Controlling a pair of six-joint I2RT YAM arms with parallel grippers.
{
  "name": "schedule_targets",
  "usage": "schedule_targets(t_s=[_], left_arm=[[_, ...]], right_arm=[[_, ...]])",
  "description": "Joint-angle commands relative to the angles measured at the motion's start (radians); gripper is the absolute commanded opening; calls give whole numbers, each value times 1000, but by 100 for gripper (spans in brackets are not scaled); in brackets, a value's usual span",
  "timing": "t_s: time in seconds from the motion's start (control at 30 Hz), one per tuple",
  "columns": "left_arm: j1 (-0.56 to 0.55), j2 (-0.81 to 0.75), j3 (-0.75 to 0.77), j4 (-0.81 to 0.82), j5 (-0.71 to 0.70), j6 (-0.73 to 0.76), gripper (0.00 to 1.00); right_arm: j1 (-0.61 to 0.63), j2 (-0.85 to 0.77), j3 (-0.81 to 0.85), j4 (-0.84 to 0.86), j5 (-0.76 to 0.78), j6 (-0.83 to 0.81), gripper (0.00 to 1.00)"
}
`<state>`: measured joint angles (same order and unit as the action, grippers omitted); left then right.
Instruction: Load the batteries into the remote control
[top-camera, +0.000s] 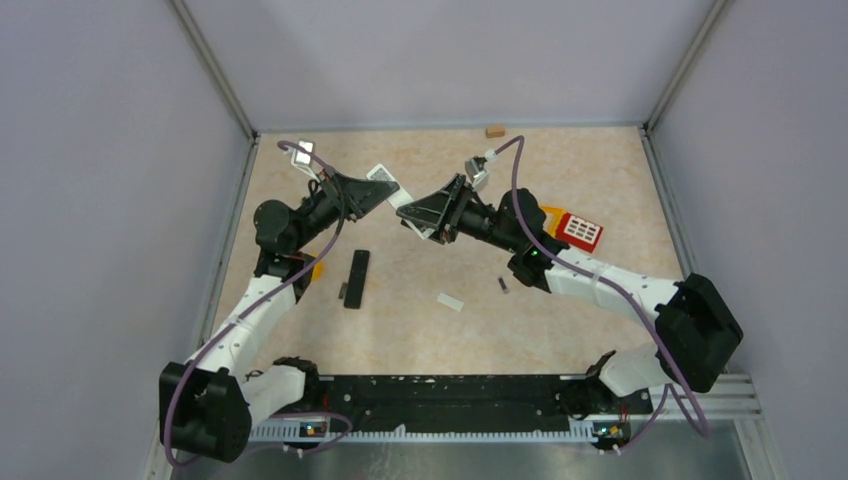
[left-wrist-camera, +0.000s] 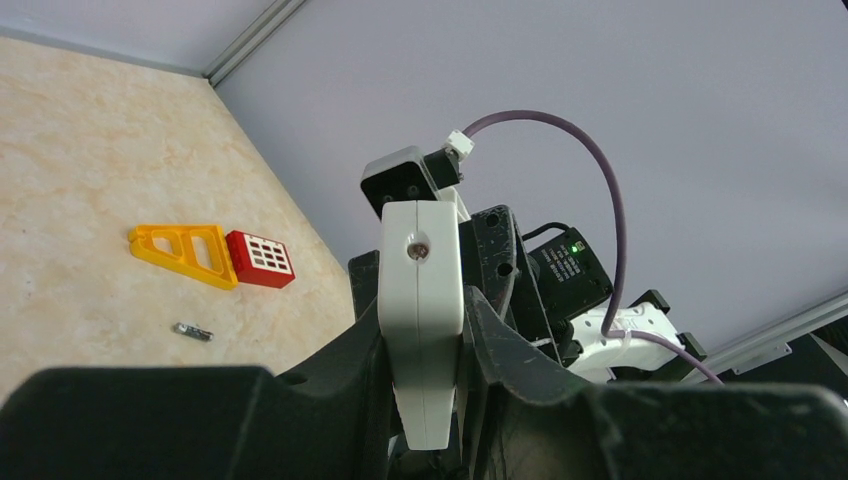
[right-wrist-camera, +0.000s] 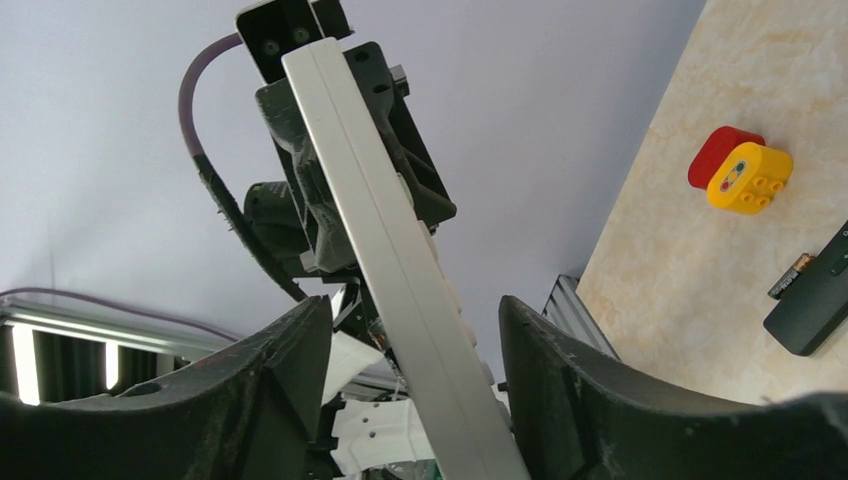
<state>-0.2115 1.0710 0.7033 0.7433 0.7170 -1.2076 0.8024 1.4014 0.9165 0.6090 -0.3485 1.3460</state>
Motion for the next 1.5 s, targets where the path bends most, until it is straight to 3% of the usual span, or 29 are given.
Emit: schedule_targets(t_s=[0.0,0.3,0.47,0.53,0.63,0.67,0.77,0.97,1.23,1.3,1.33,1.37,1.47], left_arm=[[-2,-23,5,25,4,32,0],[-2,-23,8,21,-7,15,0],[-2,-14,21,21,0,-23,0],[-2,-15,22,20,0,-24,0],[-2,-21,18,5,-5,-9,0],[-2,-23,15,-3,-7,1,0],[-2,-30,9,-31,-16,29,0],[-2,-32,4,-51,-16,31,0],[-2,-26,1,-65,-8,12,0],[-2,-29,1,-68,2,12,0],[-2,-33,1,-77,1,18,0],[-2,-36,1,-90,-6,30,0],[-2,-47,6,-154,-23,88,0]], right_arm=[[-1,-1,53,36,-15,7,54],[-1,-5,23,81,-16,9,36],[-2,-4,5,102,-11,4,33],[-2,-6,1,105,-8,-12,41],[-3,-26,-25,146,3,-47,75],[-6,-37,-38,158,12,-53,83],[-19,-69,-66,163,20,-80,88],[-34,-101,-104,141,-22,-112,69],[-34,-130,-130,76,-8,-189,24],[-34,-135,-131,51,0,-212,20],[-34,-139,-133,47,2,-222,22],[-34,-144,-139,48,6,-228,30],[-37,-175,-158,39,15,-261,77]])
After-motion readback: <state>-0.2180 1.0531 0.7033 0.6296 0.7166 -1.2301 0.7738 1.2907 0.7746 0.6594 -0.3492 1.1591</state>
